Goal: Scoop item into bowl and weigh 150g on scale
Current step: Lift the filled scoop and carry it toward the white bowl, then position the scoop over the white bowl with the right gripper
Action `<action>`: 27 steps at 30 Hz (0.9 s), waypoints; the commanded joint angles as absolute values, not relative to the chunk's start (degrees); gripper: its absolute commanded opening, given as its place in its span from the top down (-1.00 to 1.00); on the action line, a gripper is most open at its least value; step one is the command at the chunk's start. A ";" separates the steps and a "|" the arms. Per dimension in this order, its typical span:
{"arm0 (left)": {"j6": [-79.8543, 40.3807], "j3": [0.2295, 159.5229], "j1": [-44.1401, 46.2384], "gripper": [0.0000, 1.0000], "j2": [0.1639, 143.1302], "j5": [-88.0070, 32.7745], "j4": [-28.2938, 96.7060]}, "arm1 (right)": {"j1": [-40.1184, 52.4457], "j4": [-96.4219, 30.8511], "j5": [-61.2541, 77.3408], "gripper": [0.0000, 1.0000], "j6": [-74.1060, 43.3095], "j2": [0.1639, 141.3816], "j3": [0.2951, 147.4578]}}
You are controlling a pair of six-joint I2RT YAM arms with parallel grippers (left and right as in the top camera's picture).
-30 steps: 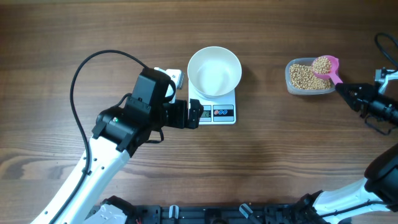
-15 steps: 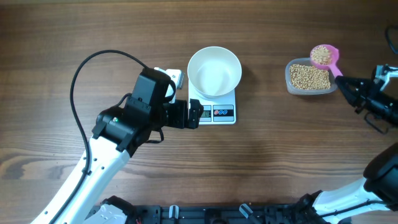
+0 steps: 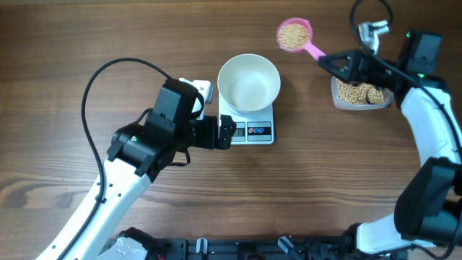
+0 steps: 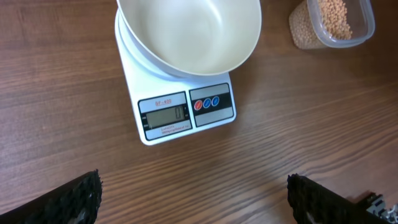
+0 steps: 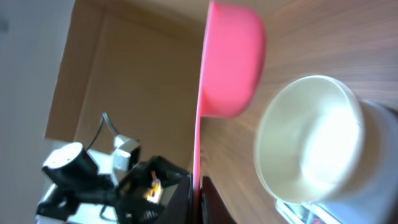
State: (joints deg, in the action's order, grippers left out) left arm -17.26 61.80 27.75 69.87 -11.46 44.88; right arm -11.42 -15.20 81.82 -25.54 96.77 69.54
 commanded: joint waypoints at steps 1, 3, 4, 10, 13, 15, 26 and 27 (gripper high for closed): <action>-16.95 62.81 28.01 -1.00 70.13 -12.16 44.82 | -5.93 -3.27 82.04 0.91 -44.84 94.89 70.28; -16.95 62.81 28.01 -1.00 70.13 -12.16 44.82 | -3.40 -0.51 79.90 0.91 -48.16 94.89 70.28; -16.93 62.81 28.01 -1.00 70.13 -12.16 44.82 | -3.33 -0.51 79.46 0.91 -48.16 94.89 70.28; -16.95 62.81 28.01 -1.00 70.13 -12.16 44.82 | -3.16 -3.75 75.90 0.91 -42.26 94.89 70.28; -16.95 62.81 28.01 -1.00 70.13 -12.16 44.82 | -2.50 -8.86 71.33 0.91 -36.84 94.87 70.28; -16.95 62.81 28.01 -1.00 70.13 -12.16 44.82 | -1.67 -9.08 71.11 0.91 -35.99 94.80 70.28; -16.95 62.81 28.01 -1.00 70.13 -12.16 44.82 | 1.13 -17.76 61.28 0.91 -28.23 94.48 70.28; -16.95 62.81 28.01 -1.00 70.13 -12.16 44.82 | 1.13 -19.55 60.75 0.91 -26.79 94.48 70.28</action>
